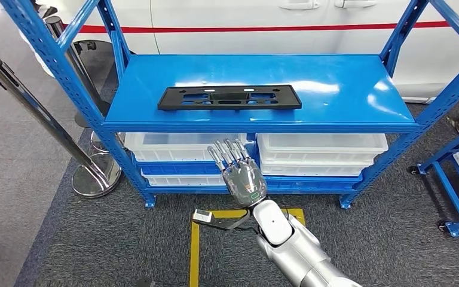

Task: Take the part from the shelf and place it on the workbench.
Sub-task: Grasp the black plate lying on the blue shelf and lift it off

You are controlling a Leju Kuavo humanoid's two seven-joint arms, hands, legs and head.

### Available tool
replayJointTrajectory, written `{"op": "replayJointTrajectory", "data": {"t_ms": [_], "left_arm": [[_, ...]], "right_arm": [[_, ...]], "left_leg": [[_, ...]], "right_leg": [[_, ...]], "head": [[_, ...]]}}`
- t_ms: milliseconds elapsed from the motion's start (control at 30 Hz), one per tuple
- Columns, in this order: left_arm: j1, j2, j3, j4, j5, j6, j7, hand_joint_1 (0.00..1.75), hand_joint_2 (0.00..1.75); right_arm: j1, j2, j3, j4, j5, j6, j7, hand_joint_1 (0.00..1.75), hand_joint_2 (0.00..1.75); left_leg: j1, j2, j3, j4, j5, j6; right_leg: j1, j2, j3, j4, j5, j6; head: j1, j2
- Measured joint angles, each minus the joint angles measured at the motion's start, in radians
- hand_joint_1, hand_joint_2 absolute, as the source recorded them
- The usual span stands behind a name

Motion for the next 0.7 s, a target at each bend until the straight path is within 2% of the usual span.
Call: {"op": "replayJointTrajectory", "data": {"t_ms": [33, 100, 167, 200, 267, 300, 333, 367, 400, 433, 500, 567, 633, 700], "left_arm": [[-0.001, 0.000, 0.000, 0.000, -0.001, -0.001, -0.001, 0.00, 0.00], [-0.003, 0.000, 0.000, 0.000, -0.002, -0.004, -0.001, 0.00, 0.00], [-0.003, 0.000, -0.001, 0.000, -0.002, -0.007, 0.000, 0.00, 0.00], [-0.005, 0.000, -0.002, 0.000, -0.001, -0.008, 0.000, 0.00, 0.00], [-0.008, 0.000, -0.004, 0.000, 0.001, -0.011, 0.001, 0.00, 0.00], [-0.009, 0.000, -0.005, 0.000, 0.002, -0.012, 0.002, 0.00, 0.00], [-0.009, 0.000, -0.006, 0.000, 0.003, -0.013, 0.002, 0.00, 0.00], [-0.009, 0.000, -0.007, 0.000, 0.004, -0.013, 0.001, 0.00, 0.00], [-0.009, 0.000, -0.009, 0.000, 0.005, -0.013, 0.001, 0.00, 0.00], [-0.009, 0.000, -0.011, 0.000, 0.006, -0.013, 0.000, 0.00, 0.00], [-0.009, -0.001, -0.014, 0.000, 0.007, -0.013, -0.002, 0.00, 0.00], [-0.009, -0.001, -0.016, 0.001, 0.008, -0.013, -0.003, 0.00, 0.00], [-0.009, -0.001, -0.019, 0.001, 0.010, -0.013, -0.004, 0.00, 0.00], [-0.010, -0.001, -0.020, 0.000, 0.012, -0.013, -0.005, 0.00, 0.00]], "right_arm": [[0.000, 0.002, 0.000, 0.000, 0.000, 0.000, -0.003, 0.00, 1.75], [0.000, 0.004, 0.000, 0.002, 0.000, 0.000, -0.011, 0.00, 1.75], [-0.003, 0.006, 0.000, 0.010, -0.003, 0.000, -0.010, 0.00, 1.75], [-0.007, 0.006, 0.001, 0.018, -0.005, 0.000, -0.004, 0.00, 1.75], [-0.014, 0.006, 0.005, 0.039, -0.011, 0.000, 0.011, 0.00, 1.75], [-0.016, 0.006, 0.006, 0.050, -0.013, 0.000, 0.014, 0.00, 1.75], [-0.016, 0.006, 0.007, 0.060, -0.013, 0.000, 0.014, 0.00, 1.75], [-0.015, 0.006, 0.007, 0.067, -0.011, 0.000, 0.012, 0.00, 1.75], [-0.016, 0.006, 0.007, 0.074, -0.010, 0.000, 0.009, 0.00, 1.75], [-0.018, 0.006, 0.007, 0.080, -0.008, 0.000, 0.006, 0.00, 1.75], [-0.025, 0.006, 0.007, 0.090, -0.007, 0.000, 0.002, 0.00, 1.75], [-0.029, 0.007, 0.005, 0.097, -0.006, -0.001, -0.001, 0.00, 1.75], [-0.030, 0.008, 0.000, 0.103, -0.005, -0.001, -0.004, 0.00, 1.75], [-0.031, 0.012, -0.005, 0.108, -0.005, -0.001, -0.007, 0.00, 1.75]], "left_leg": [[-0.002, -0.001, 0.008, -0.019, 0.000, 0.004], [-0.005, -0.002, 0.009, -0.024, 0.002, 0.017], [-0.003, -0.002, 0.011, -0.031, 0.008, 0.031], [-0.002, -0.002, 0.012, -0.034, 0.010, 0.038], [-0.004, -0.001, 0.011, -0.034, 0.011, 0.046], [-0.006, -0.001, 0.011, -0.034, 0.011, 0.047], [-0.008, -0.001, 0.011, -0.034, 0.011, 0.047], [-0.009, -0.002, 0.011, -0.034, 0.011, 0.048], [-0.010, -0.003, 0.012, -0.034, 0.010, 0.047], [-0.011, -0.003, 0.013, -0.033, 0.010, 0.046], [-0.015, -0.004, 0.011, -0.031, 0.008, 0.041], [-0.017, -0.003, 0.009, -0.031, 0.007, 0.033], [-0.016, -0.002, 0.010, -0.029, 0.003, 0.024], [-0.014, -0.002, -0.009, 0.018, -0.030, 0.013]], "right_leg": [[0.002, 0.000, -0.001, 0.001, 0.000, 0.006], [0.003, 0.001, -0.002, -0.001, 0.002, 0.017], [0.000, 0.000, -0.011, 0.022, -0.017, 0.027], [0.000, 0.000, -0.028, 0.060, -0.041, 0.030], [-0.001, -0.001, -0.086, 0.185, -0.103, 0.033], [-0.001, -0.001, -0.114, 0.243, -0.123, 0.034], [0.000, -0.001, -0.129, 0.273, -0.126, 0.033], [0.000, -0.001, -0.127, 0.267, -0.110, 0.031], [0.001, -0.001, -0.106, 0.222, -0.078, 0.027], [0.002, -0.001, -0.073, 0.153, -0.042, 0.021], [0.008, -0.001, -0.016, 0.034, -0.001, 0.009], [0.014, -0.001, -0.003, -0.001, 0.000, 0.004], [0.010, 0.000, 0.000, -0.008, 0.003, -0.002], [0.004, -0.002, 0.006, -0.017, 0.006, -0.012]], "head": [[0.000, 0.000], [0.000, 0.000], [0.000, 0.000], [0.000, 0.000], [0.000, 0.000], [0.000, 0.000], [0.000, 0.000], [0.000, 0.000], [0.000, 0.000], [0.000, 0.000], [0.000, 0.000], [0.000, 0.000], [0.000, 0.000], [0.000, 0.000]]}}
